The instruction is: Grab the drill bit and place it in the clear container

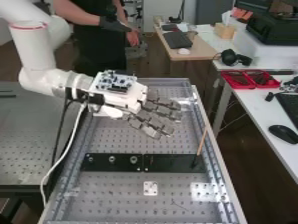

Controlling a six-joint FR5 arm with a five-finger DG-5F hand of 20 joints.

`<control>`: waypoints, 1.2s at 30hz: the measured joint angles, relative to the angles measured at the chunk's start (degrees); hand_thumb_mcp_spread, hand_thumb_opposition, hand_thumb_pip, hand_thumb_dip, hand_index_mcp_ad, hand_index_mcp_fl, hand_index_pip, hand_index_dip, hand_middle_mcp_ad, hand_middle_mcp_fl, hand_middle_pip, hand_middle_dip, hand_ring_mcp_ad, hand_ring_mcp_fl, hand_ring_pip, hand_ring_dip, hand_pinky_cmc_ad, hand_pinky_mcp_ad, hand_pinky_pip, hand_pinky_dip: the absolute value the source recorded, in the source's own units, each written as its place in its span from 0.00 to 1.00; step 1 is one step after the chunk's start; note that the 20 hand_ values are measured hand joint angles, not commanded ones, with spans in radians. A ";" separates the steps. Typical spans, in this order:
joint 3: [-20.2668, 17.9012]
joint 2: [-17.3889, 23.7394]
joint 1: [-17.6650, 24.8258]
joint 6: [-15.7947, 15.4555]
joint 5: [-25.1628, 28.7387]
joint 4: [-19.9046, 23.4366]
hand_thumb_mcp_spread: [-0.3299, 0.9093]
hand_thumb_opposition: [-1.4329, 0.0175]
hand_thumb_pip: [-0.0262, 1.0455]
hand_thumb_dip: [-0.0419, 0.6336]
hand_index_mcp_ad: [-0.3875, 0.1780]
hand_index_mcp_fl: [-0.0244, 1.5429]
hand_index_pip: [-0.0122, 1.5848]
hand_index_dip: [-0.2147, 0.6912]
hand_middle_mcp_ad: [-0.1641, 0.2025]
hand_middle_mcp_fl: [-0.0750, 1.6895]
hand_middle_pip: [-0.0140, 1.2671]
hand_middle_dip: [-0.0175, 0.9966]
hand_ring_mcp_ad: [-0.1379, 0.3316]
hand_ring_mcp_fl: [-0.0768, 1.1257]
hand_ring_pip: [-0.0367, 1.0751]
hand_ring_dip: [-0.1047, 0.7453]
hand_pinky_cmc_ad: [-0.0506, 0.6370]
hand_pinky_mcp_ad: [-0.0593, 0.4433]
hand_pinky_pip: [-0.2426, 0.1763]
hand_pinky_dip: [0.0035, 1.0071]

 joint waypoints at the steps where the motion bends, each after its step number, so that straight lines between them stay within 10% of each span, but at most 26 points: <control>1: 0.02 -0.62 -0.20 0.15 0.32 0.58 0.46 0.49 0.48 0.09 0.73 0.07 0.07 0.46 0.85 0.02 0.12 0.04 0.90 0.09 0.11 0.12 0.54 0.62 0.30 0.33; 14: 4.71 -6.04 -3.66 1.62 0.82 1.83 0.54 0.46 0.63 0.32 0.64 0.14 0.36 0.43 0.85 0.04 0.12 0.11 0.88 0.07 0.11 0.13 0.53 0.58 0.30 0.38; 36: 13.52 -13.32 -7.00 -3.02 -4.61 -1.15 0.59 0.44 0.68 0.41 0.58 0.14 0.80 0.42 0.82 0.07 0.11 0.16 0.88 0.07 0.11 0.15 0.53 0.57 0.33 0.23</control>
